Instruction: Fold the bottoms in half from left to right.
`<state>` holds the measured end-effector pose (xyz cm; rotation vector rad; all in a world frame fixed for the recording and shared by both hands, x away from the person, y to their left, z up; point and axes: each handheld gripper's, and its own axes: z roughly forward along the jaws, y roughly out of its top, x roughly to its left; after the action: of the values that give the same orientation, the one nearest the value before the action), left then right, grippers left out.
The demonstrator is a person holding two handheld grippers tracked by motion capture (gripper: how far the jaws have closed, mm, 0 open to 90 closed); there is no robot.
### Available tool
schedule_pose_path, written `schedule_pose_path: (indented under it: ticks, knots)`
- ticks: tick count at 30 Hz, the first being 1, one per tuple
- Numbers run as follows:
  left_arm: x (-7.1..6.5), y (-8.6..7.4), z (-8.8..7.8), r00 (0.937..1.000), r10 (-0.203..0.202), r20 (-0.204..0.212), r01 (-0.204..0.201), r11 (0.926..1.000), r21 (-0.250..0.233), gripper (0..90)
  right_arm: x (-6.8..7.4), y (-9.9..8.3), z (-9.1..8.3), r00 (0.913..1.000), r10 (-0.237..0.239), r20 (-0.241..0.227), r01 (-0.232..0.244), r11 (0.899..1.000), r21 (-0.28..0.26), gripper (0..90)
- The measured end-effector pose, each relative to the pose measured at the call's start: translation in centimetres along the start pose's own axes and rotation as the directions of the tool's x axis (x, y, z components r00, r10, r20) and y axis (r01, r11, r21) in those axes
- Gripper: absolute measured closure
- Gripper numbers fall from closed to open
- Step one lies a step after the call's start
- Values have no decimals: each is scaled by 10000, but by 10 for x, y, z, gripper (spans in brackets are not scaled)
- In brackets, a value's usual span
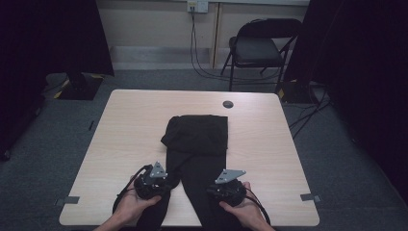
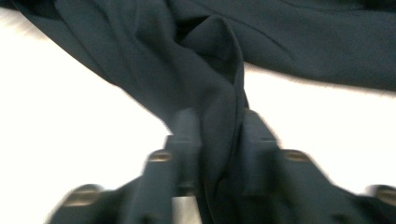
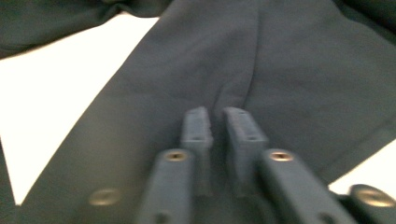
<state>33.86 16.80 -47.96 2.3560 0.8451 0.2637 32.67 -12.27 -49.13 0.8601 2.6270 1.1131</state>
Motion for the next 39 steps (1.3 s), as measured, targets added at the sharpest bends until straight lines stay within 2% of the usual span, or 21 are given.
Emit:
schedule_pose_path:
  ticks: [1,2,3,6,12,17,19,20,21,24,25,27,29,31,32,33,34,36,37,38,39]
  knots:
    - [8,2,-3,9980,-487,399,497,9984,-264,848,0,2,0,9996,109,-276,-112,9999,-102,890]
    - [8,2,-3,9980,-487,399,497,9984,-264,851,1,3,-1,9995,81,-313,-87,9998,-200,892]
    - [16,4,-8,9928,-921,769,984,9917,-826,852,2,5,-3,9989,117,-449,-132,9994,-326,892]
    - [22,8,-15,9893,-1131,918,1249,9829,-1352,852,6,12,-8,9973,79,-726,-133,9971,-753,891]
    - [45,27,-35,9660,-1793,1861,2253,9370,-2669,851,33,39,-6,9839,-191,-1775,-83,9884,-1520,891]
    - [56,40,-41,9631,-1845,1958,2397,9189,-3133,850,65,47,22,9633,-660,-2601,404,9939,-1026,876]
    - [62,44,-41,9545,-2032,2183,2662,9105,-3165,850,86,45,46,9493,-981,-2985,850,9948,-569,777]
    - [63,45,-40,9546,-2077,2136,2697,9073,-3226,850,86,45,46,9493,-981,-2985,850,9948,-569,777]
    - [63,46,-40,9527,-2158,2139,2783,9024,-3289,849,95,44,54,9401,-1195,-3192,1136,9928,-373,659]
    - [61,50,-40,9471,-2199,2338,2918,8932,-3421,845,95,47,52,9358,-1144,-3335,1003,9932,-593,557]
    - [62,52,-39,9426,-2277,2441,3032,8901,-3404,845,92,50,49,9356,-1028,-3379,804,9936,-794,491]
    - [63,56,-38,9301,-2556,2639,3396,8721,-3522,844,86,56,45,9337,-836,-3482,499,9933,-1047,399]
    - [65,61,-34,9042,-2926,3111,3973,8434,-3617,844,82,59,46,9297,-557,-3641,62,9908,-1355,352]
    - [65,67,-31,9097,-2944,2930,3897,8491,-3567,844,82,60,53,9354,-548,-3494,81,9910,-1337,337]
    - [65,69,-29,9063,-3017,2958,3981,8444,-3585,845,82,61,57,9355,-475,-3502,33,9920,-1258,339]
    - [64,72,-28,9037,-3032,3023,4026,8420,-3591,845,82,61,62,9462,-398,-3210,3,9925,-1219,355]
    - [63,74,-28,9098,-2928,2943,3897,8468,-3620,845,82,62,67,9536,-289,-2997,-36,9942,-1074,368]
    - [61,77,-27,9107,-2855,2987,3844,8502,-3596,844,81,63,74,9603,-382,-2764,75,9937,-1115,437]
    - [61,77,-27,9125,-2857,2926,3824,8498,-3629,843,81,64,75,9633,-342,-2664,48,9939,-1100,494]
    - [61,77,-27,9135,-2842,2912,3803,8510,-3622,842,81,65,75,9646,-266,-2623,-33,9936,-1129,686]
    - [61,77,-26,9106,-2904,2941,3872,8485,-3607,841,80,66,75,9656,-290,-2584,-52,9914,-1306,736]
